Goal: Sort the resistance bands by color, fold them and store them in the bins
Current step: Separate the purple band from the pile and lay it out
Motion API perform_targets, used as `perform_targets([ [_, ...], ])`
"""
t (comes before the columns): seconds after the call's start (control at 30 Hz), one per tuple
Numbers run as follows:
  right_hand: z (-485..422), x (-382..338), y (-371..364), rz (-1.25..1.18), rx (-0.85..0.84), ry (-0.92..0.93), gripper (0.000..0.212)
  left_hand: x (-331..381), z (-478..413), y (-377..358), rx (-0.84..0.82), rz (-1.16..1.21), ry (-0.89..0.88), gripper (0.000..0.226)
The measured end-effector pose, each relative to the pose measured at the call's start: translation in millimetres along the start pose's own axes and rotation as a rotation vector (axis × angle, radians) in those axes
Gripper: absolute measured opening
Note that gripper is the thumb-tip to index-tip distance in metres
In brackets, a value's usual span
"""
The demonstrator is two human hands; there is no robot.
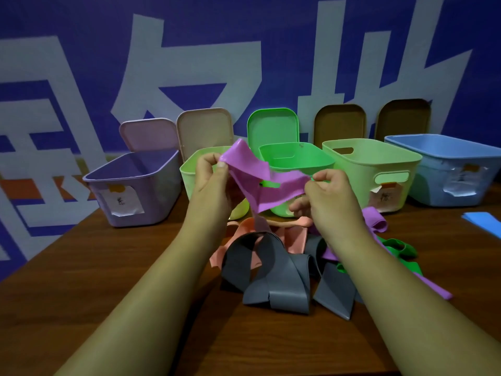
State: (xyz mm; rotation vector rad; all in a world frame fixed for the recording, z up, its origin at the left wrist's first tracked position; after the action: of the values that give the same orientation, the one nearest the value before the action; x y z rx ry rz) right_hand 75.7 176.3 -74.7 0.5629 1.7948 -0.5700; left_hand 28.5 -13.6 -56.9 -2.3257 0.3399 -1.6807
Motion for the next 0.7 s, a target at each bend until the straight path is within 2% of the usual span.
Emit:
perform_targets([
  [0.1,-4.3,3.9,-1.7,-0.041,-0.031,0.001,0.032,-3.9,-2.5,4.6,0.003,-0.043,-0.046,0.012],
  [0.23,-6.1,7.7,-0.4,0.077,-0.031,0.063,0.027,-4.6,-4.4,9.8,0.068,-0.174,-0.169,0.02],
  [0.3,-6.7,8.6,2.3,0.117,0.031,0.077,0.027,-4.5,-4.3,14.7,0.142,-0.294,-0.271,0.022],
  [0.43,-10.9,12.5,9.8,0.189,0.211,0.09,0.026,2.2,-5.6,27.1,0.251,-0.682,-0.546,0.006],
  [0.5,-11.9,10.6,14.3,0.209,0.276,0.101,0.025,6.8,-6.7,30.0,0.252,-0.92,-0.672,0.006],
  [0.53,-12.3,8.7,16.5,0.205,0.304,0.111,0.023,7.0,-9.2,32.5,0.249,-1.013,-0.712,0.013],
  [0.6,-12.9,4.9,20.2,0.192,0.329,0.121,0.021,7.6,-14.7,39.1,0.221,-1.125,-0.708,0.027],
  [0.7,-10.0,1.4,17.3,0.222,0.279,0.156,0.02,4.0,-19.7,45.4,0.08,-1.205,-0.664,0.031],
])
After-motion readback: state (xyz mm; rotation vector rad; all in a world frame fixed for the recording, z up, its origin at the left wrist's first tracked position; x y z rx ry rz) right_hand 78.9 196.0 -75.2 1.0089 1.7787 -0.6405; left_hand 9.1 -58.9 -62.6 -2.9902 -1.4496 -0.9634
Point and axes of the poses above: each hand's wrist, its own z-axis away from the middle knuckle, its own y-axis out of the back of the hand, x = y × z, the point moved 1 cm from there along -z, towards the middle knuckle, and after that the axes turned 12 degrees about x, right-handed, at the moved point
